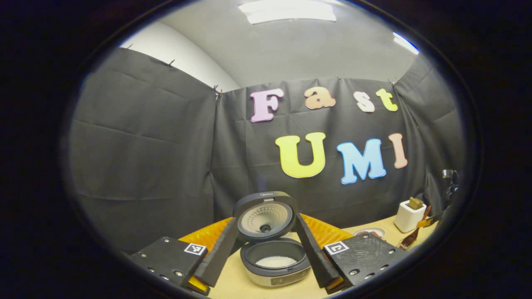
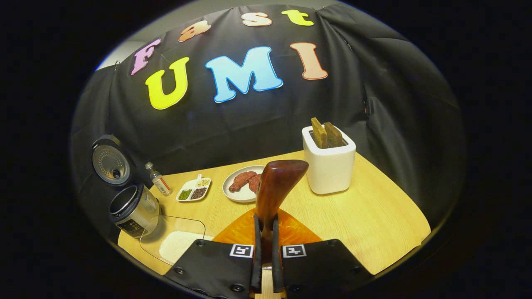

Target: Close the left gripper, press the button to open the rice cooker; take a wooden spoon from the chopstick holder with the right hand, scoop a spoonful of rice and pour it into the rice cooker, then put the wooden spoon back into the chopstick holder.

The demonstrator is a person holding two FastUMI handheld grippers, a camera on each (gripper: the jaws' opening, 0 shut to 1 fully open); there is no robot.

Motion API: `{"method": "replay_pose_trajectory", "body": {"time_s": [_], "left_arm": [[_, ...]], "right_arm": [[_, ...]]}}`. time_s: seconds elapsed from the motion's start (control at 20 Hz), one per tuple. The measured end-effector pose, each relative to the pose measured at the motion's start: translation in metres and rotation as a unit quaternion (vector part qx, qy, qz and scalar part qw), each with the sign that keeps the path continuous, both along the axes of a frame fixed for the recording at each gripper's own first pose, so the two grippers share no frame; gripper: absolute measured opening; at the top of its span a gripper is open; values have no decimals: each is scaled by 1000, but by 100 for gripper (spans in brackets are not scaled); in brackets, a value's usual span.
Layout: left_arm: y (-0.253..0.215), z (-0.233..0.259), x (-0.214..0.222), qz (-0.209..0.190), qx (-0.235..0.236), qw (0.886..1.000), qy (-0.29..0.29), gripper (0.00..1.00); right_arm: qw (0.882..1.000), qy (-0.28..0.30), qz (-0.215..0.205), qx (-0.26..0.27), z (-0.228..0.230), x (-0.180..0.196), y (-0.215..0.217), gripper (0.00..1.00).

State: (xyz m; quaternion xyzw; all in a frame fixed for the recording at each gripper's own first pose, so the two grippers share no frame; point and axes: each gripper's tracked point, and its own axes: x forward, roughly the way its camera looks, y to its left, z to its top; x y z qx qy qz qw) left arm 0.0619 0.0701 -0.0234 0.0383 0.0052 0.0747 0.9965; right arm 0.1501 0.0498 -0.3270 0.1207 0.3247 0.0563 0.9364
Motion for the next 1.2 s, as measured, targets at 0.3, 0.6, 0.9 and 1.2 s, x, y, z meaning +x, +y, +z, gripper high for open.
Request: {"method": "replay_pose_trajectory", "body": {"time_s": [0.3, 0.6, 0.9, 1.2], "left_arm": [[1, 4, 0, 5, 3, 1000, -2, 87], [-9, 6, 5, -5, 4, 1000, -4, 87], [-21, 3, 15, -21, -4, 1000, -4, 86], [-32, 3, 26, -36, -9, 999, -7, 89]], "right_arm": [[1000, 22, -4, 21, -15, -7, 0, 16], [999, 8, -10, 33, -7, -5, -8, 48], [999, -13, -30, 8, 13, -6, -29, 98], [997, -60, -39, -42, 53, -4, -55, 98]]}}
